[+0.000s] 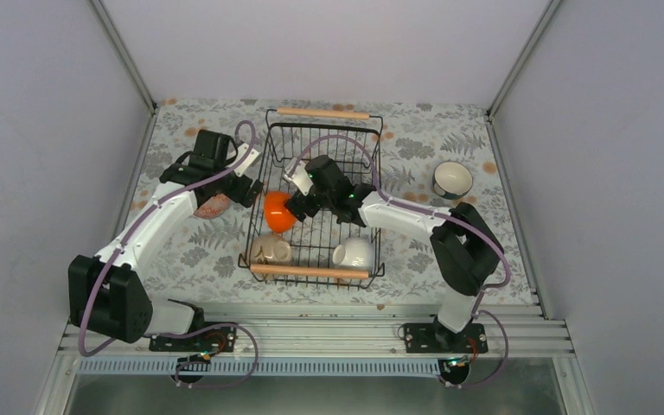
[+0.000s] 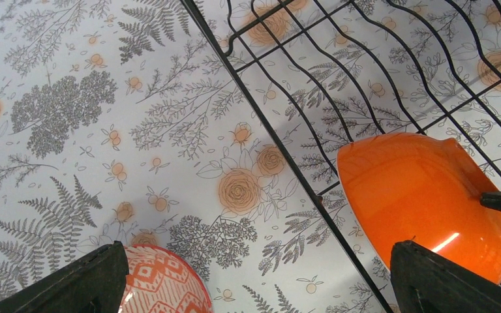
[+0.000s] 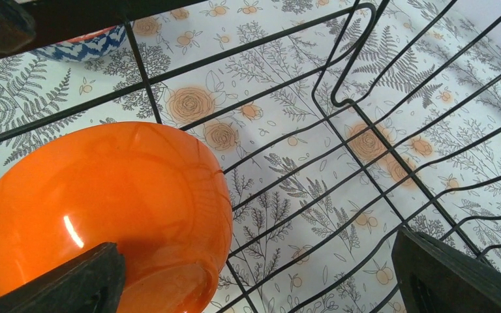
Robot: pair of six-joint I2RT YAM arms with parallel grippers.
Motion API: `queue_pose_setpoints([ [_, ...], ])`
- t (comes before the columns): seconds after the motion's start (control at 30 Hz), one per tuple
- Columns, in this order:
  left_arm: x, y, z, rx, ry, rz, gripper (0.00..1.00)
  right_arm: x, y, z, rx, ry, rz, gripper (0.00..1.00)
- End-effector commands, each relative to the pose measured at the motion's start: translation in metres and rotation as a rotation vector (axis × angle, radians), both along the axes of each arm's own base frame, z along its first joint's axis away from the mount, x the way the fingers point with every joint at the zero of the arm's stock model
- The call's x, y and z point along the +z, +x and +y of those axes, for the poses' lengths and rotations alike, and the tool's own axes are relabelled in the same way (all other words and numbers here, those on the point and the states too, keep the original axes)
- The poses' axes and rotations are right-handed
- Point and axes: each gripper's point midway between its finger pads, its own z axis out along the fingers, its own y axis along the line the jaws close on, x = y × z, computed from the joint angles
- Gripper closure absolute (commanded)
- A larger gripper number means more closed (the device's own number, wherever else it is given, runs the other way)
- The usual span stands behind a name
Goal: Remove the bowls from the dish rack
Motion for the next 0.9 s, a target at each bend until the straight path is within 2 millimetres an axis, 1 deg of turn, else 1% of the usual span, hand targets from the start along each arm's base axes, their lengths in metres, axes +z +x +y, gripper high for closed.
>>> queue_pose_setpoints([
  [0.0,0.007,-0.003,-0.002,-0.01,-0.021,-0.018,0.0,-0.097,-0.025,-0.07,-0.056,-0.333,0.17,0.0],
  [0.3,0.007,-0.005,-0.004,-0.019,-0.032,-0.013,0.0,-0.117,-0.03,-0.096,-0.088,-0.398,0.206,0.0],
  [0.53,0.007,-0.004,-0.005,-0.025,-0.04,-0.01,0.0,-0.125,-0.029,-0.115,-0.126,-0.433,0.223,0.0],
  [0.6,0.007,-0.004,-0.006,-0.027,-0.041,-0.009,0.0,-0.118,-0.028,-0.116,-0.136,-0.413,0.21,0.0],
  [0.67,0.007,-0.004,-0.007,-0.029,-0.042,-0.009,0.0,-0.106,-0.024,-0.116,-0.156,-0.396,0.186,0.0],
  [0.77,0.006,-0.004,-0.006,-0.029,-0.042,-0.009,0.0,-0.076,-0.013,-0.117,-0.199,-0.352,0.114,0.0],
  [0.87,0.006,-0.003,-0.007,-0.031,-0.043,-0.009,0.0,-0.05,0.002,-0.123,-0.26,-0.355,0.034,0.0],
])
